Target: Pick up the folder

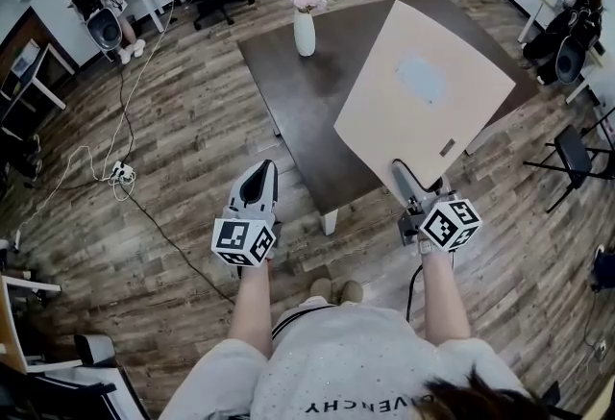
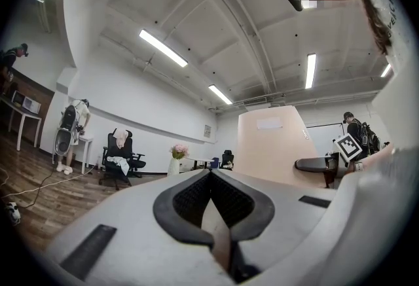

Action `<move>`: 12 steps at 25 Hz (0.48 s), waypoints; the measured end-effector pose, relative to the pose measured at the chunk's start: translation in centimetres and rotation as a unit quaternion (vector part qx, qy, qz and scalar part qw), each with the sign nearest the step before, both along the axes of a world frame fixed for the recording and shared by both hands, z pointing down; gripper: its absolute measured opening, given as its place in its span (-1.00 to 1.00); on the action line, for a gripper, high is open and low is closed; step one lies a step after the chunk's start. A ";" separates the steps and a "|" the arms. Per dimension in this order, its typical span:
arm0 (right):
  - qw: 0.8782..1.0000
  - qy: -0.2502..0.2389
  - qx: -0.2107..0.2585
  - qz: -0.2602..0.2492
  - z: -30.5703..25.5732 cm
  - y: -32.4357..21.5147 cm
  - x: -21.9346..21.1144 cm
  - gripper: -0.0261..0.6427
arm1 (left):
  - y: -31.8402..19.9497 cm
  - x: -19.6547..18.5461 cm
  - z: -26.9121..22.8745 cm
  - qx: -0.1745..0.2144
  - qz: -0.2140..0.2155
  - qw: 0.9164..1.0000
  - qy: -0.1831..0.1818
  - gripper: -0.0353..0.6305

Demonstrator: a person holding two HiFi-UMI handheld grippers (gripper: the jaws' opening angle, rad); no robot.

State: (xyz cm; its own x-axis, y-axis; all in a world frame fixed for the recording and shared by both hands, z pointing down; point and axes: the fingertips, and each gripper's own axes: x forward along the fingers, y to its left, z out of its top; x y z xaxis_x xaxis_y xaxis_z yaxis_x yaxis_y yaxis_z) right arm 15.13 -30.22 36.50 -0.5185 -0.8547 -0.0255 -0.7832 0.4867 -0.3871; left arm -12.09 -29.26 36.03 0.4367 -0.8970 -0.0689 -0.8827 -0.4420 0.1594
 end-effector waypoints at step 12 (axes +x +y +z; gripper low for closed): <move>1.000 0.011 0.023 0.012 -1.9 0.2 0.4 -0.09 | -0.2 0.4 -1.3 0.012 0.008 1.000 -0.002 -0.90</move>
